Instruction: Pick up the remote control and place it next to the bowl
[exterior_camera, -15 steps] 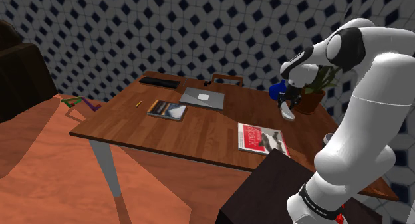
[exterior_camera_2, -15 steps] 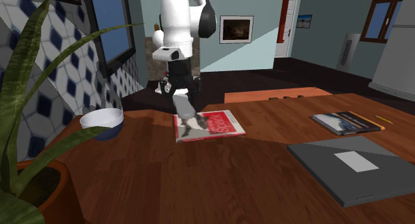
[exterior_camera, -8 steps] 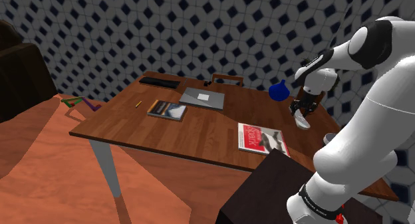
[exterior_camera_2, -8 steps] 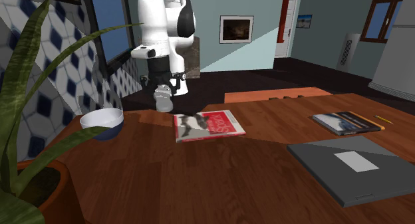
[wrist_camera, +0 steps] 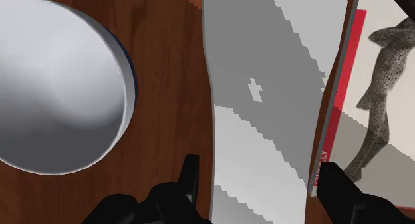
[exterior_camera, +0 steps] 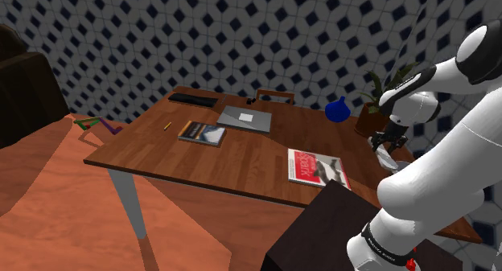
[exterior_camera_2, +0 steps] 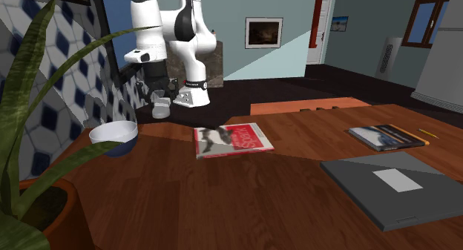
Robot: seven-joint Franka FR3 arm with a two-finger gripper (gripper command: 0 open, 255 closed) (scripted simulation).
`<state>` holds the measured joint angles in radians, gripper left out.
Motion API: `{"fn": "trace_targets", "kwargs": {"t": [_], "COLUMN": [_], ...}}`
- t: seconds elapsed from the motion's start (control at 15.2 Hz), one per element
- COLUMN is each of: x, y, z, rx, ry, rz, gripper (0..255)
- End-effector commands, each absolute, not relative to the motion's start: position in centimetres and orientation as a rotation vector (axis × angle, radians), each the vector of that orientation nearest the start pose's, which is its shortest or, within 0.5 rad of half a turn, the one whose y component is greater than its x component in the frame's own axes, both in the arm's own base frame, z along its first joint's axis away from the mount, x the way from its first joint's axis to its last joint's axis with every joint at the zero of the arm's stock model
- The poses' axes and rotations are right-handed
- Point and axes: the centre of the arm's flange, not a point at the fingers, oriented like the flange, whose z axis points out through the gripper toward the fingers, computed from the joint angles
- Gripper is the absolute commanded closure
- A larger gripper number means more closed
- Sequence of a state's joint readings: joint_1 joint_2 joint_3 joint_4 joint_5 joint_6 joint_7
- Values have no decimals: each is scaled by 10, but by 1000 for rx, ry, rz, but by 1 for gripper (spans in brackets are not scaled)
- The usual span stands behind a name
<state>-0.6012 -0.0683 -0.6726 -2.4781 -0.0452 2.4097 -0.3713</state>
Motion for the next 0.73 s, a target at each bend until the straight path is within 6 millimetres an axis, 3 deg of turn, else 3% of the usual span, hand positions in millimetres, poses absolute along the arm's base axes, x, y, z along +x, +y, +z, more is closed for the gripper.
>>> {"fn": "trace_targets", "kwargs": {"t": [0.0, 0.66], "x": [130, 130], "y": [-445, -445], "z": [302, 249], "rx": [-2834, -2834], "ry": [1310, 1310], "rz": [0, 0], "gripper": [255, 255]}}
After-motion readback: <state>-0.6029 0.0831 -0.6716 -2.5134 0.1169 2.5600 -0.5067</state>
